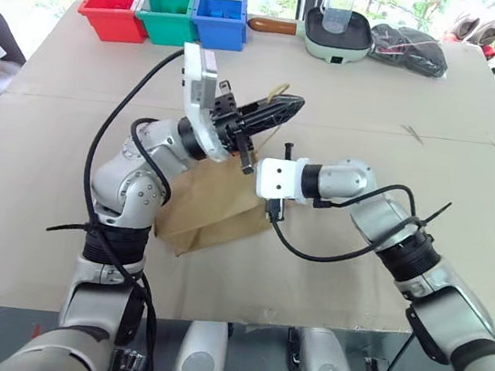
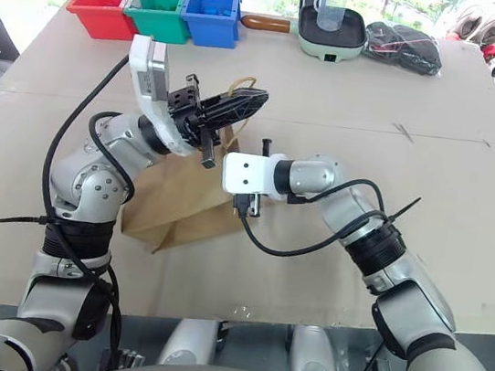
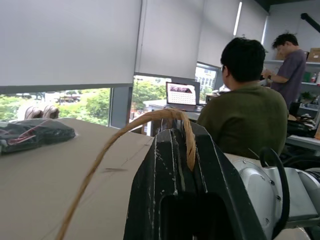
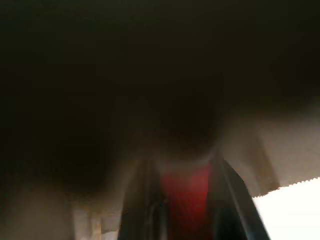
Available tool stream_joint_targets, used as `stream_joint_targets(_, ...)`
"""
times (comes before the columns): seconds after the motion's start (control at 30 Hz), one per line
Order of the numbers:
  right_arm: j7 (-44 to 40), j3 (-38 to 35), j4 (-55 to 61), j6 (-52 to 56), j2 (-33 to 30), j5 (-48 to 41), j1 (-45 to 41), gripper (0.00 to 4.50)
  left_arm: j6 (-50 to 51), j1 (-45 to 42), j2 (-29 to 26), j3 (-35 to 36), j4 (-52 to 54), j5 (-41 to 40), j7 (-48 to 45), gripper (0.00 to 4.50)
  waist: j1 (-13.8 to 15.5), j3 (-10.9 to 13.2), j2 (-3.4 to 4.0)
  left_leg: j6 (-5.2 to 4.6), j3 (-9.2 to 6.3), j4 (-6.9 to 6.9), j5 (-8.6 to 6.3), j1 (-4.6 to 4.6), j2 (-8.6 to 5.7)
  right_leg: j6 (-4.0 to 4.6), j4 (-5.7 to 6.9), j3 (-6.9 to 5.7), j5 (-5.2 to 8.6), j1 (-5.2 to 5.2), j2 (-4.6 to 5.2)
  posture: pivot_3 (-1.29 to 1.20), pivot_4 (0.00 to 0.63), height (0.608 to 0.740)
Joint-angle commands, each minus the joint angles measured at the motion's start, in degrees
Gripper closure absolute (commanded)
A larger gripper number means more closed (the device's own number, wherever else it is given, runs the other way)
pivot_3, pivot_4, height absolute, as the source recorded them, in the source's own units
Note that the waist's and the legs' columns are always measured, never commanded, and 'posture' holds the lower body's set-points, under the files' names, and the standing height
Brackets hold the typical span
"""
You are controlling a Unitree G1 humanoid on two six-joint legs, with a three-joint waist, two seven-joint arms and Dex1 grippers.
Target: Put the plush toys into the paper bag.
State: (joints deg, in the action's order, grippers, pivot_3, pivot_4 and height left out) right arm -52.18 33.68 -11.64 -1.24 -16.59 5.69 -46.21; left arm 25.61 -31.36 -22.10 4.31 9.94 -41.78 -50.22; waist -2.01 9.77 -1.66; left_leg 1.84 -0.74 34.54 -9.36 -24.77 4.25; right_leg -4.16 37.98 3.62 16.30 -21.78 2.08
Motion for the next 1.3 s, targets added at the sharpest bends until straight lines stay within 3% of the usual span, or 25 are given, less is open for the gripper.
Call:
stream_joint_targets(0.03, 0.1, -2.3, 1.2, -2.3, 1.1, -0.4, -0.5, 2.41, -1.3, 0.9, -0.1, 2.5, 3.7, -1.1, 1.2, 4.5, 0.0, 0.0, 0.0, 0.0, 0.0, 0.0, 0.0, -0.01, 0.0, 0.0, 0.0, 0.0, 0.0, 0.0, 0.0, 0.0, 0.15, 0.74)
stream_joint_targets(0.1, -0.7, -5.7, 6.8, 3.7, -0.6, -3.9, 2.5, 1.58, -1.3, 2.9, -0.8, 4.5, 5.9, -2.9, 1.4, 4.5, 0.1, 0.0, 0.0, 0.0, -0.01, 0.0, 0.0, -0.02, 0.0, 0.0, -0.01, 0.0, 0.0, 0.0, 0.0, 0.0, 0.15, 0.74)
stream_joint_targets(0.23, -0.7, -10.8, 15.0, 12.2, -4.9, -6.4, 6.8, 1.58, -0.9, 5.3, -2.2, 9.0, 8.6, -7.4, 1.0, 4.5, 0.4, 0.0, 0.0, 0.0, -0.01, -0.01, -0.01, -0.04, 0.01, 0.01, -0.02, 0.0, 0.0, 0.01, 0.01, 0.0, 0.15, 0.74)
stream_joint_targets(0.3, -0.4, -16.8, 22.0, 22.7, -7.8, -11.5, 9.9, 1.58, -0.5, 5.5, -3.0, 10.9, 9.0, -9.8, 0.3, 4.5, 0.7, 0.0, 0.0, 0.01, -0.02, 0.0, 0.0, -0.01, 0.0, 0.01, 0.0, -0.01, 0.0, 0.01, 0.0, 0.0, 0.15, 0.74)
stream_joint_targets(0.53, 2.2, -26.8, 34.2, 44.1, -14.3, -20.5, 17.7, 1.58, -0.6, 5.1, -4.3, 11.5, 8.7, -12.0, -1.0, 4.5, 1.2, 0.0, -0.02, 0.01, 0.0, 0.04, 0.0, 0.01, 0.0, 0.02, -0.06, 0.04, 0.01, 0.08, 0.0, 0.0, 0.15, 0.74)
stream_joint_targets(0.63, 10.3, -32.4, 31.2, 60.3, -7.8, -25.1, 17.2, 1.58, -0.5, 4.7, -4.0, 11.0, 9.0, -12.8, -1.5, 4.5, 0.7, 0.0, -0.03, 0.01, 0.02, 0.04, 0.0, 0.03, 0.0, 0.02, -0.03, 0.1, 0.01, 0.07, -0.02, 0.0, 0.15, 0.74)
stream_joint_targets(0.77, 17.1, -39.8, 24.9, 72.7, 2.7, -30.2, 13.0, 1.58, 0.2, 4.5, -4.3, 10.1, 10.0, -13.8, -2.2, 4.5, 0.3, 0.0, -0.02, 0.0, -0.01, 0.04, 0.0, 0.03, 0.02, 0.02, 0.01, 0.11, 0.0, 0.05, -0.07, 0.0, 0.15, 0.74)
stream_joint_targets(0.87, 21.2, -44.8, 17.3, 75.0, 9.2, -32.3, 9.4, 1.58, 1.2, 4.9, -4.9, 9.6, 11.2, -14.9, -2.7, 4.5, 0.0, 0.0, -0.02, 0.0, -0.01, 0.03, 0.0, 0.0, 0.01, 0.02, -0.01, 0.12, 0.0, 0.06, -0.07, 0.0, 0.15, 0.74)
stream_joint_targets(1.0, 24.6, -49.1, 9.6, 73.6, 12.6, -33.8, 5.0, 1.58, 1.7, 5.7, -5.6, 9.8, 12.4, -15.7, -2.4, 4.5, 0.1, 0.0, -0.01, 0.0, -0.02, 0.02, 0.0, -0.03, 0.0, 0.02, -0.02, 0.12, 0.0, 0.05, -0.07, 0.0, 0.15, 0.74)
stream_joint_targets(1.13, 25.0, -48.7, 7.9, 73.1, 12.4, -35.1, 4.4, 2.71, 1.6, 6.6, -6.4, 10.6, 13.7, -16.2, -1.1, 4.5, 0.0, 0.0, 0.01, -0.01, -0.02, 0.01, -0.01, -0.04, -0.01, 0.02, -0.02, 0.13, 0.0, 0.04, -0.07, 0.0, 0.15, 0.74)
stream_joint_targets(1.27, 24.8, -49.5, 13.9, 73.5, 10.6, -37.9, 6.1, 4.38, 1.3, 7.7, -7.0, 11.5, 14.7, -16.3, 0.1, 4.5, -0.2, 0.0, 0.01, -0.01, -0.03, -0.02, -0.01, -0.05, 0.0, 0.02, -0.02, 0.13, 0.0, 0.01, -0.08, 0.0, 0.15, 0.74)
stream_joint_targets(1.3, 25.0, -50.4, 15.6, 74.0, 9.8, -38.8, 6.4, 4.38, 1.2, 8.0, -7.0, 11.6, 14.9, -16.3, 0.2, 4.5, -0.2, 0.0, 0.01, -0.01, -0.02, -0.02, -0.01, -0.05, 0.0, 0.02, -0.02, 0.14, 0.0, 0.01, -0.08, 0.0, 0.15, 0.74)
